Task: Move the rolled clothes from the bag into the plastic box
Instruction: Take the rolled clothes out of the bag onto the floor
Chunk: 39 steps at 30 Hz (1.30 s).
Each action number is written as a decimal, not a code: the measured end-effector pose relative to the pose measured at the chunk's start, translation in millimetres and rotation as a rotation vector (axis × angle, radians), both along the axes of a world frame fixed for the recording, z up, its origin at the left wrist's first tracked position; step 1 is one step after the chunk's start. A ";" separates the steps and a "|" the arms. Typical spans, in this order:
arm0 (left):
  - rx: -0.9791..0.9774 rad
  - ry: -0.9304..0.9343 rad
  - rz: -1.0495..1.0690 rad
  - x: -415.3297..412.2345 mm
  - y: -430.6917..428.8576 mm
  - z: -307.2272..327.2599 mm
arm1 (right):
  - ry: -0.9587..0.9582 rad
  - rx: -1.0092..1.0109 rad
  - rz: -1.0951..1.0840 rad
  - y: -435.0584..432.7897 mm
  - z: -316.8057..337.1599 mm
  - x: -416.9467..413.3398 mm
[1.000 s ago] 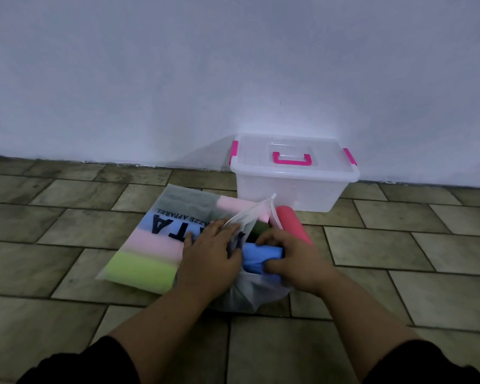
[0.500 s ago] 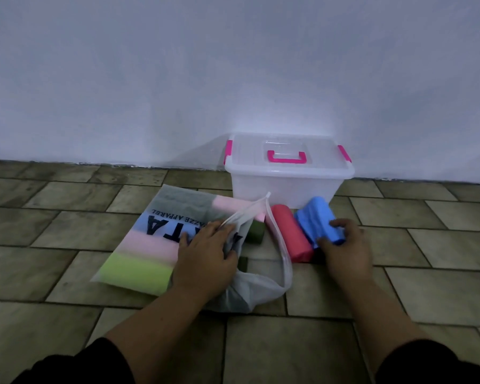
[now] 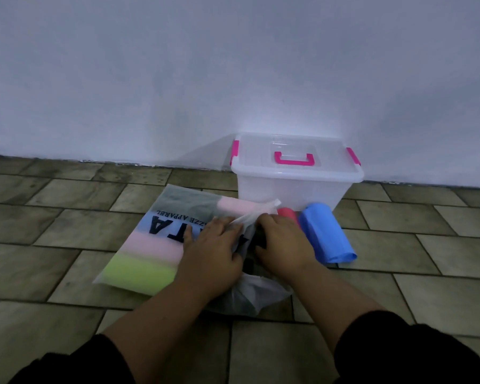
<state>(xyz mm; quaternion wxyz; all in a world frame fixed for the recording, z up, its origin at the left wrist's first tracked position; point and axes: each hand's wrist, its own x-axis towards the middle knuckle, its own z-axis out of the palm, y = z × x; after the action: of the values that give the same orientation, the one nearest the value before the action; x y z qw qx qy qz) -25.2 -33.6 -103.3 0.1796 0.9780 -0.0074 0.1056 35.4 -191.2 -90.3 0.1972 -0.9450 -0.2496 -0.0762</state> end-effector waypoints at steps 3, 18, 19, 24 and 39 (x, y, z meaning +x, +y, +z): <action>-0.021 0.015 0.011 -0.7 1.4 -5.1 | -0.053 -0.142 -0.041 10.7 -4.9 6.3; 0.003 -0.047 0.027 -5.6 0.2 -8.4 | 0.207 0.863 -0.393 -107.3 14.4 -8.6; 0.011 -0.043 0.028 -5.6 0.0 -8.5 | 0.168 0.955 -0.474 -116.8 11.6 -5.6; 0.028 -0.038 0.028 -6.4 -1.6 -7.2 | 0.073 0.871 -0.779 -124.2 -10.3 2.0; -0.070 0.107 0.022 -1.1 0.0 7.9 | 0.053 0.407 -0.352 -64.9 22.7 -24.9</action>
<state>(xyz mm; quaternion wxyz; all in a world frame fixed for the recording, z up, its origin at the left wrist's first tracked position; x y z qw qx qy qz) -26.3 -33.6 -95.4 0.2124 0.9755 0.0166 0.0554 10.5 -256.1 -67.7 0.3731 -0.9165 -0.0556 -0.1333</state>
